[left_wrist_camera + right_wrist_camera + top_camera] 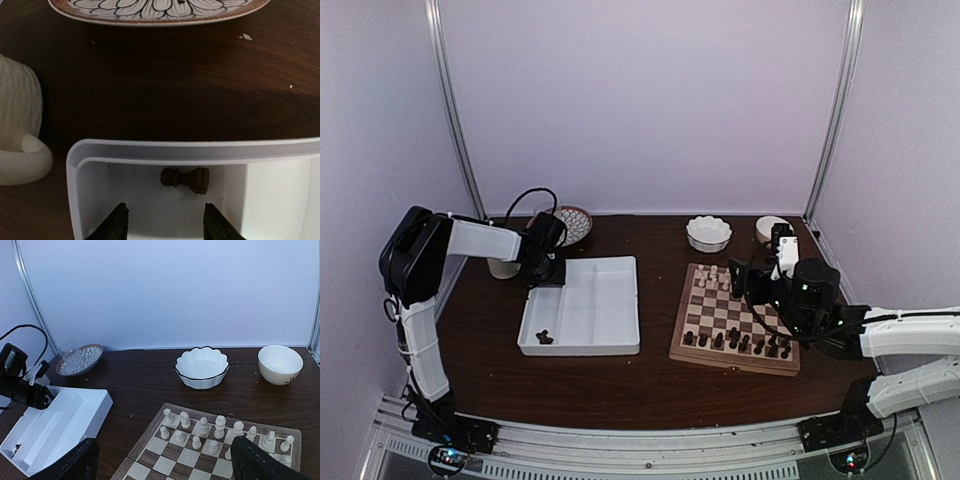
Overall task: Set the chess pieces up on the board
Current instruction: Pick up the pawn from the storage box.
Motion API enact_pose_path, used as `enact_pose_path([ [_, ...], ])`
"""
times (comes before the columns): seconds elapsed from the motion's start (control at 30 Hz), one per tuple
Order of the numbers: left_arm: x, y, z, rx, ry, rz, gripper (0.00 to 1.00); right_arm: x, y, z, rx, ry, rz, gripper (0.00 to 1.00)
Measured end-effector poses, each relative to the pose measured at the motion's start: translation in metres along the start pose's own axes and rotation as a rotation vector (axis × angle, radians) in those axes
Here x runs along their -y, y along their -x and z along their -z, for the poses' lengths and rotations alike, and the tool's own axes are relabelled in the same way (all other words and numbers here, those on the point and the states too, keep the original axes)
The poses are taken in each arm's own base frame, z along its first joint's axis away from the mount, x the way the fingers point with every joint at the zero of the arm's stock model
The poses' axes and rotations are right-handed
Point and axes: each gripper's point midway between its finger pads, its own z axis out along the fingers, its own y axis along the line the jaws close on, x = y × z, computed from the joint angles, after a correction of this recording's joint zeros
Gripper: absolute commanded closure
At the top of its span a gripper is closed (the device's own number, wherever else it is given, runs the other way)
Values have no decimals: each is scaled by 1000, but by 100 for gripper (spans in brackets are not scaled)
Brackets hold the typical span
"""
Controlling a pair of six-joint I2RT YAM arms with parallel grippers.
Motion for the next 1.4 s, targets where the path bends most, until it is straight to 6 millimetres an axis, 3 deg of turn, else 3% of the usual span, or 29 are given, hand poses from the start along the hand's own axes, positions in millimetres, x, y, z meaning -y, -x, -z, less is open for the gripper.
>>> enact_pose_path([
  [0.27,7,19,-12,47,-28,42,54,-1,-2,-1,-7,4,3,5],
  [0.6,17,22,-19,70,-81,55,70,-2,-2,-1,-9,8,4,5],
  [1.07,19,21,-18,72,-99,49,75,-2,-3,-1,-9,10,6,5],
  [1.23,11,8,-6,48,-96,42,74,-2,-3,-1,-10,12,6,5],
  [1.4,4,6,25,50,-106,33,74,-3,-3,-1,-10,14,6,6],
])
